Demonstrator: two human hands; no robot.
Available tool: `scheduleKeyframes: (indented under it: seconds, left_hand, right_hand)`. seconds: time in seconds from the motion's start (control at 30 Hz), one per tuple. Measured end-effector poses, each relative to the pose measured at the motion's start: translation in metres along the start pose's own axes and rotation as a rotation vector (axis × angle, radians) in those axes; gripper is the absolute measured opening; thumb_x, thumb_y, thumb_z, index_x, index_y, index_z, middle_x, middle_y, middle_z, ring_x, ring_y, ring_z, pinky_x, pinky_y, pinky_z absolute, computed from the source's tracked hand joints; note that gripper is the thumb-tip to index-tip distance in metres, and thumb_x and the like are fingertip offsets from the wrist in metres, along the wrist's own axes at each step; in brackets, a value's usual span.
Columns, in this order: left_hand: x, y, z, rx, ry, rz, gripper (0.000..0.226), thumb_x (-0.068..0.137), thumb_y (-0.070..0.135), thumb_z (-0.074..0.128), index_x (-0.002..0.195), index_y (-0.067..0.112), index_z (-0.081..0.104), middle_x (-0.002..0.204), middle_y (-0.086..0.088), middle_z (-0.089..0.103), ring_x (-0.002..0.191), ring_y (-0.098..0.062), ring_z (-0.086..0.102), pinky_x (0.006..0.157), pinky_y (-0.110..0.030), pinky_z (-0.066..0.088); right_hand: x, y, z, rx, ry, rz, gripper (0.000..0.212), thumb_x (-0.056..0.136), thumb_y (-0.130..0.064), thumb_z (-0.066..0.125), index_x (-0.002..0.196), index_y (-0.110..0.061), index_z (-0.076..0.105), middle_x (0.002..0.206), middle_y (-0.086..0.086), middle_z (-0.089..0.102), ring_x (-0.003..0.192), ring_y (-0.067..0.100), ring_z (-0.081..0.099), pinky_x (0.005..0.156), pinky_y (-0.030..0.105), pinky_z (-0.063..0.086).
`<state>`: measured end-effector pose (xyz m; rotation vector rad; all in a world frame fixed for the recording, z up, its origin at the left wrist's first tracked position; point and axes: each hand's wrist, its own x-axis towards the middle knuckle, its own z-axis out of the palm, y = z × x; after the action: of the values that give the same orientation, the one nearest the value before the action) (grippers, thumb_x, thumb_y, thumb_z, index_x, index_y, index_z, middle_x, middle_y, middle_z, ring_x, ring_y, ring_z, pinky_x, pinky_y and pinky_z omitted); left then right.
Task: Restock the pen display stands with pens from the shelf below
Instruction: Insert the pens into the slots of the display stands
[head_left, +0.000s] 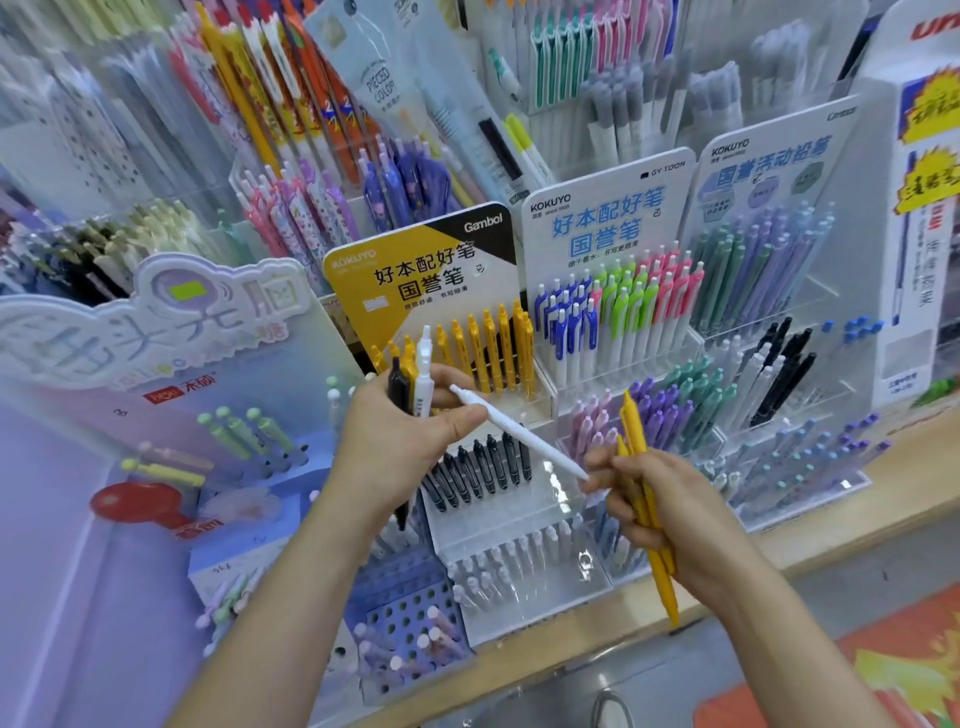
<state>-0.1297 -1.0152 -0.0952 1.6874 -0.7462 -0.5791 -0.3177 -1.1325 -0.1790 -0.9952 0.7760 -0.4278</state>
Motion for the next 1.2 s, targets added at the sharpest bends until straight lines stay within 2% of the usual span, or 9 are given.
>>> scheduleKeyframes:
  seconds: [0.13,0.27,0.33,0.43,0.5,0.73,0.97,1.07,1.2]
  left_hand:
    - [-0.019,-0.014,-0.006,0.154,-0.031,0.002,0.015,0.074,0.005,0.079,0.083,0.013,0.070,0.074,0.003,0.073,0.066,-0.004,0.067,0.058,-0.013,0.051]
    - [-0.034,-0.045,-0.002,0.329,-0.124,-0.030,0.016,0.077,0.015,0.080,0.077,0.027,0.069,0.077,0.006,0.071,0.076,-0.012,0.065,0.072,-0.031,0.056]
    - [-0.041,-0.064,0.004,0.448,-0.160,-0.013,0.009,0.079,0.024,0.078,0.081,0.027,0.069,0.075,0.003,0.067,0.071,-0.018,0.060,0.067,-0.036,0.052]
    - [-0.048,-0.087,0.013,0.607,-0.202,0.027,0.020,0.083,0.036,0.072,0.088,0.017,0.065,0.072,-0.004,0.063,0.065,-0.021,0.055,0.062,-0.032,0.043]
    - [-0.050,-0.096,0.019,0.670,-0.210,0.056,0.021,0.084,0.038,0.071,0.089,0.018,0.064,0.063,0.002,0.055,0.060,-0.019,0.050,0.056,-0.028,0.036]
    - [-0.051,-0.126,0.028,0.772,-0.220,0.105,0.020,0.086,0.036,0.069,0.083,0.022,0.055,0.056,0.012,0.045,0.058,-0.016,0.049,0.054,-0.029,0.033]
    - [-0.050,-0.142,0.034,0.863,-0.283,0.049,0.023,0.087,0.039,0.067,0.080,0.028,0.048,0.070,0.002,0.058,0.069,-0.020,0.055,0.058,-0.029,0.038]
    - [-0.049,-0.142,0.036,0.973,-0.353,0.112,0.020,0.090,0.045,0.060,0.093,0.025,0.058,0.079,-0.002,0.065,0.077,-0.022,0.059,0.066,-0.032,0.047]
    - [-0.045,-0.143,0.031,0.976,-0.415,0.155,0.018,0.094,0.039,0.055,0.081,0.025,0.051,0.069,0.007,0.052,0.073,-0.020,0.055,0.062,-0.032,0.044]
  right_hand:
    - [-0.007,0.004,-0.008,0.046,0.120,-0.068,0.020,0.099,-0.008,0.050,0.102,-0.001,0.068,0.066,0.002,0.053,0.055,0.010,0.048,0.038,0.017,0.035]
    - [-0.017,0.010,-0.013,0.115,0.171,-0.138,0.020,0.100,-0.020,0.049,0.107,-0.009,0.064,0.061,0.003,0.050,0.054,0.016,0.054,0.045,0.021,0.045]
    - [-0.022,0.015,-0.013,0.126,0.202,-0.152,0.020,0.101,-0.025,0.047,0.107,-0.013,0.062,0.055,0.000,0.043,0.046,0.013,0.045,0.040,0.019,0.037]
    - [-0.029,0.023,-0.014,0.164,0.253,-0.143,0.021,0.102,-0.027,0.044,0.105,-0.015,0.062,0.053,-0.006,0.032,0.043,0.008,0.029,0.036,0.016,0.023]
    - [-0.032,0.028,-0.016,0.205,0.272,-0.120,0.022,0.103,-0.026,0.044,0.105,-0.014,0.063,0.056,-0.004,0.034,0.044,0.008,0.027,0.035,0.016,0.020]
    - [-0.042,0.041,-0.019,0.228,0.277,-0.104,0.023,0.103,-0.021,0.043,0.106,-0.011,0.064,0.061,0.000,0.043,0.048,0.010,0.032,0.035,0.017,0.023]
    - [-0.049,0.042,-0.016,0.198,0.262,-0.106,0.023,0.102,-0.020,0.046,0.107,-0.008,0.064,0.065,0.001,0.045,0.050,0.010,0.038,0.038,0.018,0.025]
    - [-0.050,0.041,-0.015,0.219,0.233,-0.091,0.025,0.101,-0.016,0.045,0.107,-0.005,0.067,0.067,0.002,0.049,0.053,0.011,0.041,0.038,0.019,0.028]
    - [-0.050,0.038,-0.011,0.194,0.197,-0.089,0.028,0.099,-0.006,0.044,0.103,0.002,0.070,0.064,0.003,0.051,0.055,0.013,0.045,0.041,0.019,0.034]
